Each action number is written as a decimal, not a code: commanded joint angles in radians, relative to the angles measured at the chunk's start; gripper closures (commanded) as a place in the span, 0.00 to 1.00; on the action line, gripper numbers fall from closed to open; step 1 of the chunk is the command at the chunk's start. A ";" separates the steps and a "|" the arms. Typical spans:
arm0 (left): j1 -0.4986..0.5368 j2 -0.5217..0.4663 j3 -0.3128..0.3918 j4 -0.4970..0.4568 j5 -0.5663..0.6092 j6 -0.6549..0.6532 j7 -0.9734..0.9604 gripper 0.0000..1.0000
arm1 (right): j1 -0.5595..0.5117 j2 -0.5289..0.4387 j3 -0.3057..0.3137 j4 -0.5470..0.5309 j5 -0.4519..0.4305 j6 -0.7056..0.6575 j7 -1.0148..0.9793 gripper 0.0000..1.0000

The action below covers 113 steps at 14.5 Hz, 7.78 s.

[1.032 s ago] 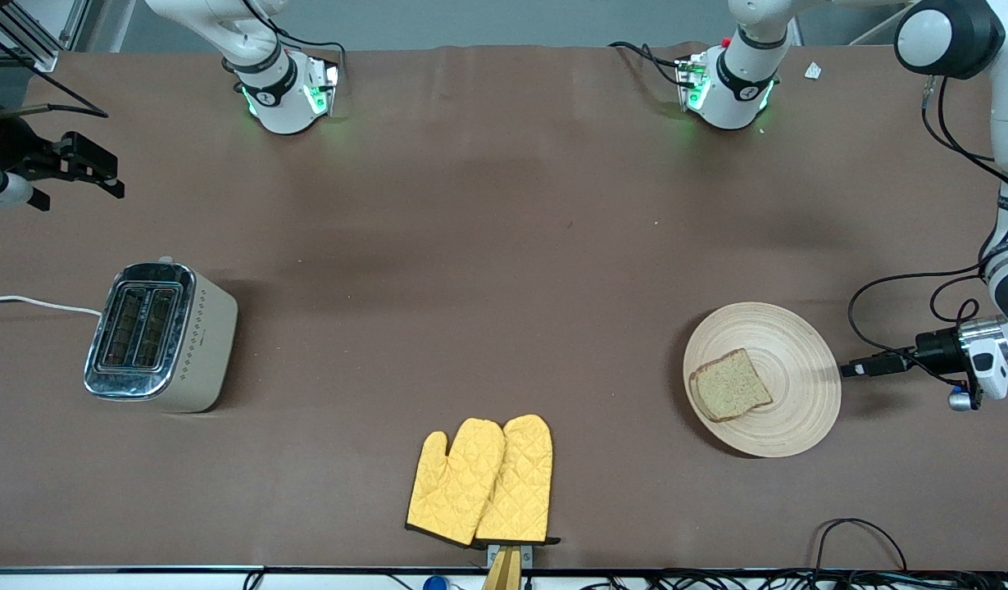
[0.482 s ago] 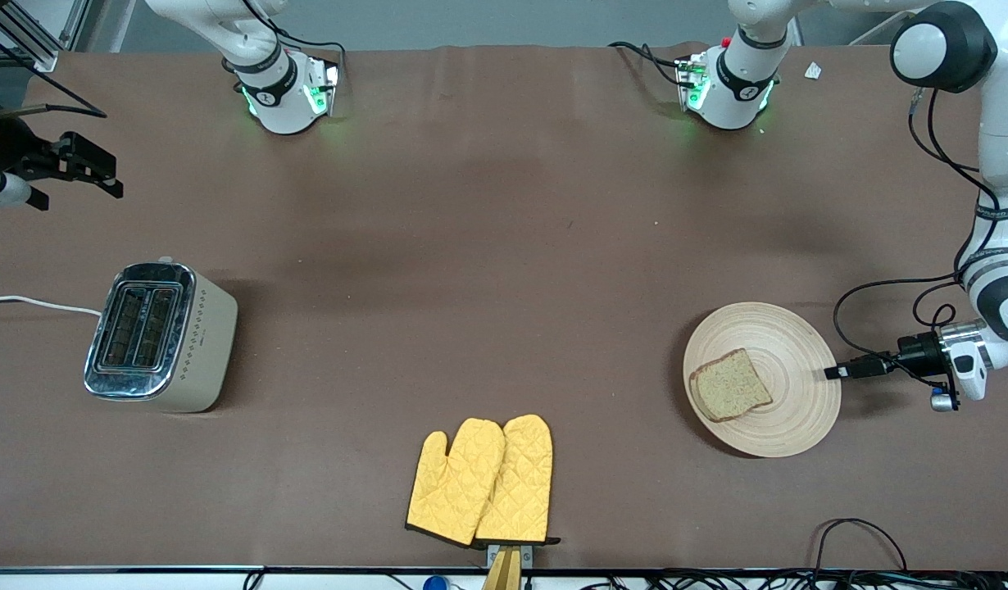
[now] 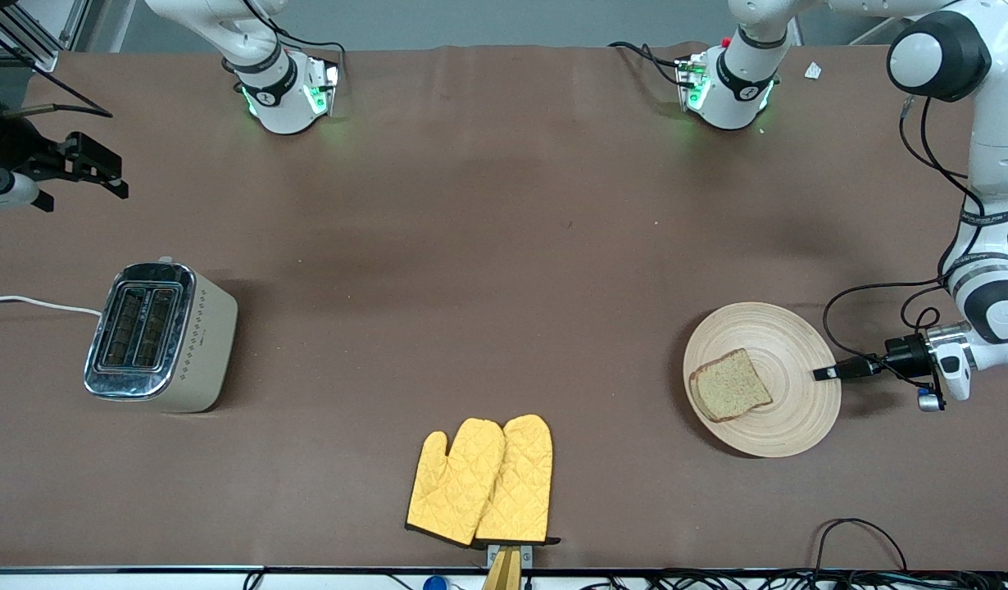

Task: Move plate and put bread in toaster
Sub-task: 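Grasp the rim of the wooden plate with the left gripper, then slide the plate with the left gripper toward the toaster, then release the plate with the left gripper while the right gripper reaches the bread, then withdraw the left gripper while the right gripper grasps the bread slice, then lift the bread slice with the right gripper toward the toaster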

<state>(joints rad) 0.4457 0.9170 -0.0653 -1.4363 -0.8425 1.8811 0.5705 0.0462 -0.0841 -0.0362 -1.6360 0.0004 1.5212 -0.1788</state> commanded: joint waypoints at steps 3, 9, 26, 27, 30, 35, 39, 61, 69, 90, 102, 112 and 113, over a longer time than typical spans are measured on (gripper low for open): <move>0.001 0.006 -0.027 0.024 -0.007 -0.022 0.018 0.85 | 0.001 -0.008 -0.010 -0.016 0.000 0.013 0.010 0.00; -0.005 -0.010 -0.138 0.050 0.000 -0.125 0.031 0.99 | 0.009 -0.006 -0.010 -0.013 0.001 0.030 0.012 0.00; -0.395 -0.027 -0.568 -0.148 -0.231 0.573 -0.066 1.00 | 0.015 0.079 -0.005 -0.193 0.127 0.239 0.050 0.00; -0.427 -0.009 -0.567 -0.144 -0.251 0.579 -0.063 1.00 | 0.030 0.108 -0.005 -0.193 0.127 0.279 0.050 0.00; -0.496 0.008 -0.561 -0.142 -0.259 0.624 -0.058 1.00 | 0.119 0.196 -0.007 -0.193 0.122 0.411 0.158 0.00; -0.524 0.063 -0.561 -0.144 -0.282 0.665 0.060 1.00 | 0.172 0.285 -0.007 -0.209 0.119 0.528 0.188 0.00; -0.547 0.089 -0.561 -0.142 -0.352 0.679 0.132 0.98 | 0.201 0.323 -0.005 -0.289 0.127 0.724 0.208 0.00; -0.038 -0.334 -0.473 -0.116 0.390 0.235 -0.256 0.00 | 0.420 0.624 -0.011 -0.180 -0.114 0.904 0.446 0.18; -0.004 -0.665 -0.484 -0.038 0.730 -0.230 -0.763 0.00 | 0.412 0.638 -0.010 -0.183 -0.114 0.904 0.455 0.42; -0.421 -0.971 -0.013 -0.118 0.850 -0.399 -0.676 0.00 | 0.431 0.659 -0.010 -0.182 -0.112 0.907 0.456 0.78; -0.417 -0.916 -0.013 -0.104 0.852 -0.359 -0.672 0.00 | 0.435 0.652 -0.007 -0.093 -0.099 0.760 0.466 1.00; -0.426 -0.919 -0.021 -0.104 0.850 -0.362 -0.672 0.00 | 0.383 0.592 -0.014 0.223 -0.204 0.192 0.493 1.00; -0.424 -0.922 -0.019 -0.104 0.850 -0.365 -0.664 0.00 | 0.368 0.574 -0.014 0.223 -0.235 0.151 0.472 1.00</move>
<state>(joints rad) 0.0247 0.0081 -0.0865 -1.5441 0.0074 1.5196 -0.1083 0.4587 0.5302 -0.0602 -1.4081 -0.1828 1.7263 0.3349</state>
